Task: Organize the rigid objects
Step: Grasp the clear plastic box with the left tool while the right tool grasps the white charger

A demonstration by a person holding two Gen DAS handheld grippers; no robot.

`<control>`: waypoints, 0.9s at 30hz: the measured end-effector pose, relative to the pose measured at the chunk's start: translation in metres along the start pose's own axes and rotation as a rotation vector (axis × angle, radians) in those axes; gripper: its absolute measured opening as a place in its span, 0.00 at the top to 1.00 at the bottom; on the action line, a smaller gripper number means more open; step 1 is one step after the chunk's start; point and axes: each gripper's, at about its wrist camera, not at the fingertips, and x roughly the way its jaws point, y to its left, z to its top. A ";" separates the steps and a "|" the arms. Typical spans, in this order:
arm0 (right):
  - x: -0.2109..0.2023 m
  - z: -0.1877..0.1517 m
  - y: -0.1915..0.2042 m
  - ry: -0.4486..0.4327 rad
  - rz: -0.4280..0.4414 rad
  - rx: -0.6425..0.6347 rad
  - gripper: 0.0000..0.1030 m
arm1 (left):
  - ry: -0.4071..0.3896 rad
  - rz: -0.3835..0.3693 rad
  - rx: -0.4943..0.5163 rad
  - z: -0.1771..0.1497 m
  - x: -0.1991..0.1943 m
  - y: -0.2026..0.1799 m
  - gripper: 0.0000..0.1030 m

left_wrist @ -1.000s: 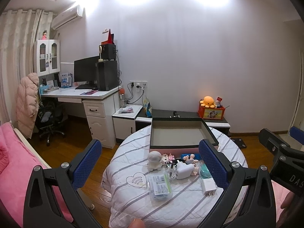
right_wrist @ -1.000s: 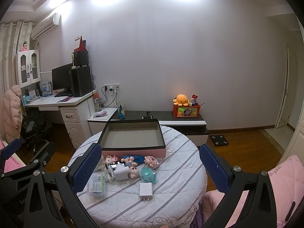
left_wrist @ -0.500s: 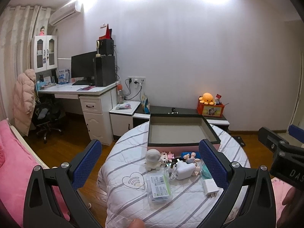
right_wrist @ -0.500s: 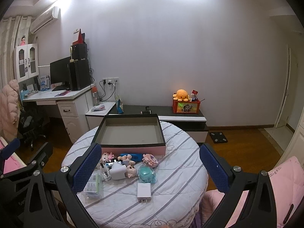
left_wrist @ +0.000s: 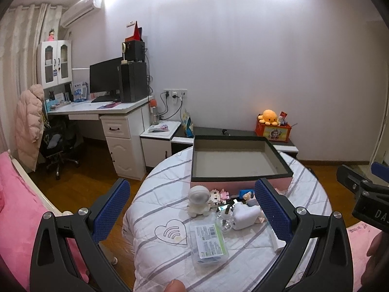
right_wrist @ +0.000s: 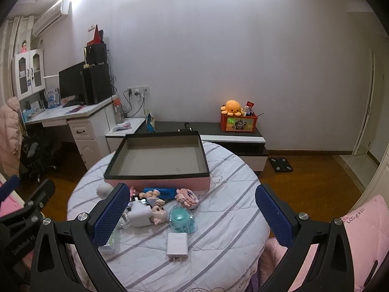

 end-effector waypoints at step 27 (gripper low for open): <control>0.121 -0.092 0.002 0.335 0.039 -0.050 0.00 | 0.328 -0.021 0.008 -0.106 0.115 -0.008 0.00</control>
